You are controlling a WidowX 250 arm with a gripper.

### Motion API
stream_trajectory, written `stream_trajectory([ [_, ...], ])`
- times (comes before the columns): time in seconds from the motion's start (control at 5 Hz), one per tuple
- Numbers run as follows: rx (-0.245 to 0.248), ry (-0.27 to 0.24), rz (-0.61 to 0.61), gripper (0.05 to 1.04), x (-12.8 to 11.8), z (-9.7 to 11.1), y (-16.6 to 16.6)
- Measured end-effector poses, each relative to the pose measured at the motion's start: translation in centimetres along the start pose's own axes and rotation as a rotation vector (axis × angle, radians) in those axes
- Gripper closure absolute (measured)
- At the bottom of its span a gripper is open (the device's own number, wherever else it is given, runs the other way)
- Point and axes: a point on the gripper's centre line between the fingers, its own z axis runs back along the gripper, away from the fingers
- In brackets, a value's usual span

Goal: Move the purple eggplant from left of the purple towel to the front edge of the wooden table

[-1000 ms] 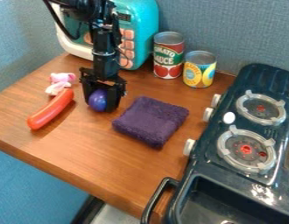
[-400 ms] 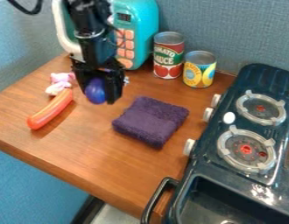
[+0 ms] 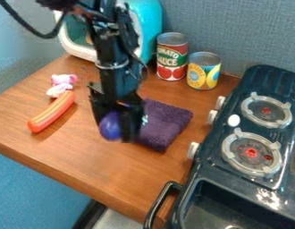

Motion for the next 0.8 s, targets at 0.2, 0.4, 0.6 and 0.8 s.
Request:
stream_trajectory([
  [0.2,0.004,0.060,-0.046,0.249,-1.1,-2.0,-2.0],
  [0.4,0.048,0.080,-0.036,0.249,-2.0,-3.1,-1.7],
  [0.6,0.063,0.116,-0.030,0.249,-2.9,-4.4,-1.3],
  [0.8,0.072,0.167,-0.029,0.249,-3.3,-5.7,-1.0],
])
